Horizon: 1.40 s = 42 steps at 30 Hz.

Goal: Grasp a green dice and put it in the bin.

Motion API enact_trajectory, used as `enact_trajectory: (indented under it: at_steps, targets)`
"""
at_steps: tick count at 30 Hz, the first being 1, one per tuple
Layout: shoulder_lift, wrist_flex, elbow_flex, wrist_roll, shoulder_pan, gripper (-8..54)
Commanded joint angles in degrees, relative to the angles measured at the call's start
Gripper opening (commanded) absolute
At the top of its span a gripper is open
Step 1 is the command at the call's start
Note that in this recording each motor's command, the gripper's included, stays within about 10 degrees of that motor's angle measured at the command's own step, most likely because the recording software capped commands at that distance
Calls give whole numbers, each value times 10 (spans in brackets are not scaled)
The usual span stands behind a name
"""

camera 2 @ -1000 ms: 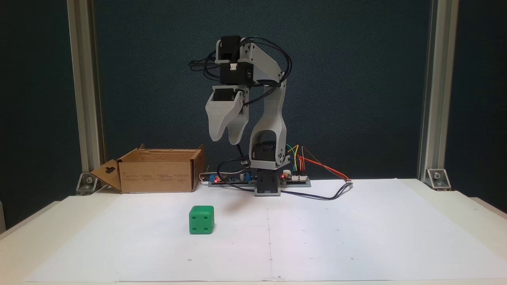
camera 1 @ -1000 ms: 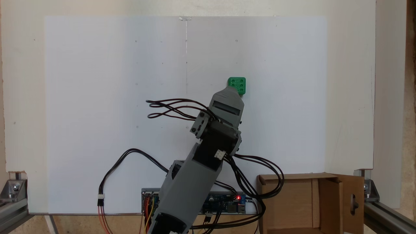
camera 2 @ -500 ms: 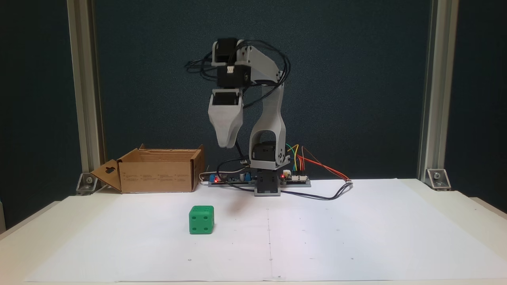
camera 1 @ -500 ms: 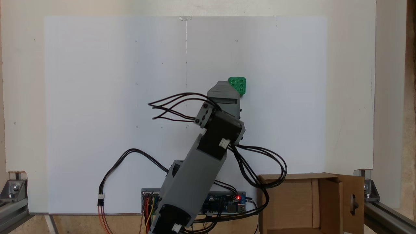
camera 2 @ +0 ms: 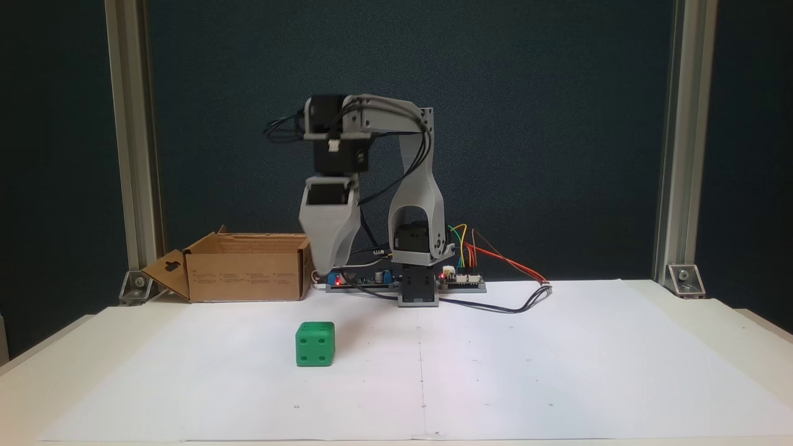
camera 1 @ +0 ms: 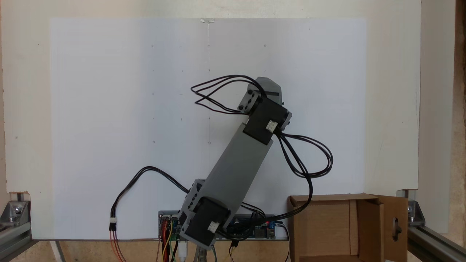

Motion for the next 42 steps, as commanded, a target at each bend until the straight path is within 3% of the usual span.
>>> enact_trajectory:
  at_steps: [1, 9, 42]
  targets:
    - [-3, -16, -47, -37, 7, 462]
    - [-57, -45, -57, -77, 33, 462]
    - [-59, -47, -5, -78, 29, 456]
